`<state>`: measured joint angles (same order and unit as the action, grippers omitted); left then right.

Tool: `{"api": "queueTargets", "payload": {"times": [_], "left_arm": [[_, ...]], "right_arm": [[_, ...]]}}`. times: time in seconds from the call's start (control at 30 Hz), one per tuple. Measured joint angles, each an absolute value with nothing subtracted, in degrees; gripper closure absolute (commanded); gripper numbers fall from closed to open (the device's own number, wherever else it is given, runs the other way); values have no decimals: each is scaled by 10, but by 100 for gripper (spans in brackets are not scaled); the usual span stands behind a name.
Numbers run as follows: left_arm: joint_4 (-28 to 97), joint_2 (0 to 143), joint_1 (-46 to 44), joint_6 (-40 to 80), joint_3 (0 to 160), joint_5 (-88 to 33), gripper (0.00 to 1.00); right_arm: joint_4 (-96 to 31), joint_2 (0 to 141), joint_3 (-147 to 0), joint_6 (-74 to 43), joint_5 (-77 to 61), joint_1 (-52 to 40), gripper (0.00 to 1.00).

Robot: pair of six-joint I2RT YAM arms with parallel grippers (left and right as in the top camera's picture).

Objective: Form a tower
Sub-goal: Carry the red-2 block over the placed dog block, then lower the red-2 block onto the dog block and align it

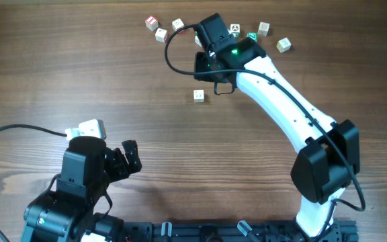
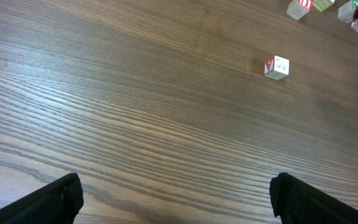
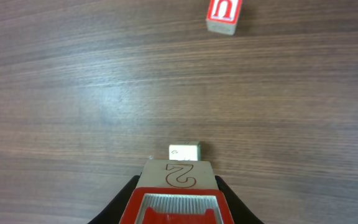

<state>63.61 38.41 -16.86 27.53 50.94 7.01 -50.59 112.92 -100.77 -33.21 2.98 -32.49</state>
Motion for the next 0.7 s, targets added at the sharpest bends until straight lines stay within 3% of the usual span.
{"api": "queueTargets", "payload": {"times": [0.7], "left_arm": [[636, 384, -169, 276, 509, 70, 0]], "right_arm": [[-488, 1220, -1007, -361, 110, -381, 83]]}}
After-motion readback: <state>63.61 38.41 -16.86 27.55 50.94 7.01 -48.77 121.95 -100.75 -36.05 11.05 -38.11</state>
